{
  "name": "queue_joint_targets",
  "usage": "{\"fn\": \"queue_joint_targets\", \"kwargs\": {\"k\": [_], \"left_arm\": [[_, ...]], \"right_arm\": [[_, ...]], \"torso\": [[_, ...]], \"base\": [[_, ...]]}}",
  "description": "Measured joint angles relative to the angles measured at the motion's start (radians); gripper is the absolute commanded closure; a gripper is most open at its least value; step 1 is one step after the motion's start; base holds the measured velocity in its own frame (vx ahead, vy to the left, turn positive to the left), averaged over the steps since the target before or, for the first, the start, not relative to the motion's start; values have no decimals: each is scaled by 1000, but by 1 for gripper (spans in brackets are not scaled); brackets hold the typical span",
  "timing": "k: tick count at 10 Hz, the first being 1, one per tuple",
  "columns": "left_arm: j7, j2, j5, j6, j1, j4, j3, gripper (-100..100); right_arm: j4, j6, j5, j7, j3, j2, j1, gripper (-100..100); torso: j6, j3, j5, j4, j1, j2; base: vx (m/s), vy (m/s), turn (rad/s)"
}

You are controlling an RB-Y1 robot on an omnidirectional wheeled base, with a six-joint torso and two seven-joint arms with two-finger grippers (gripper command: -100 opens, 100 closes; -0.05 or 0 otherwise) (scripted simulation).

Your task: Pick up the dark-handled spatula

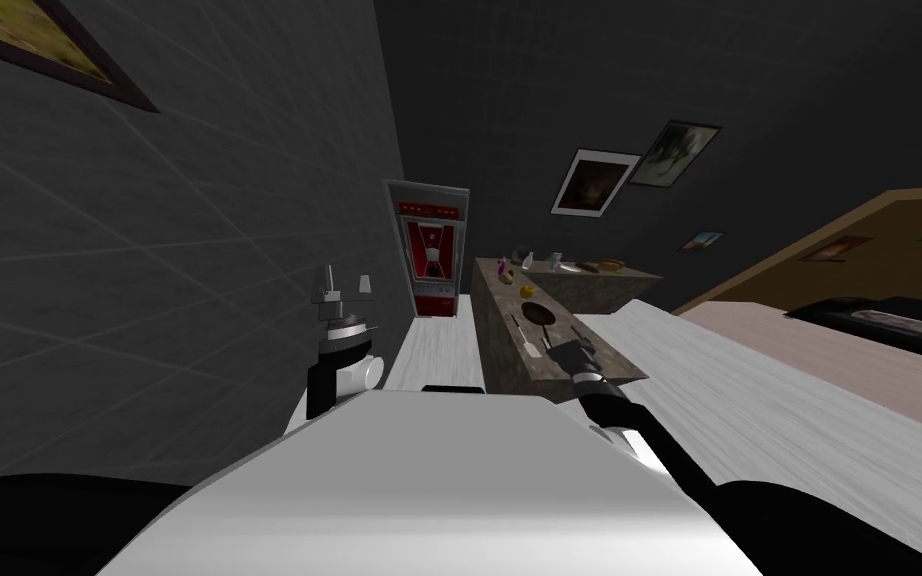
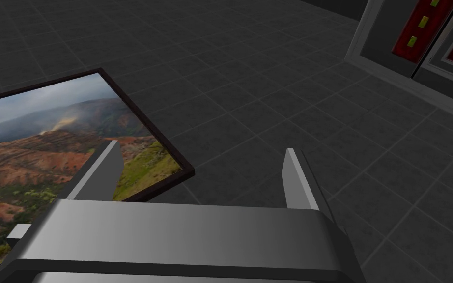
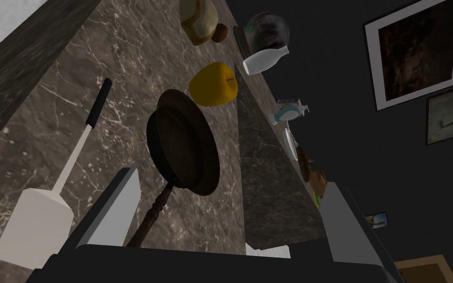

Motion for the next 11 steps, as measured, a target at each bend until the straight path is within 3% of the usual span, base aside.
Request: {"fn": "queue_joint_targets", "kwargs": {"k": [11], "left_arm": [[0, 0, 0, 0, 0, 0, 0, 0]], "right_arm": [[2, 261, -175, -174, -72, -33, 137, -100]], "torso": [[0, 0, -1, 0, -4, -1]], "base": [[106, 20, 9]]}}
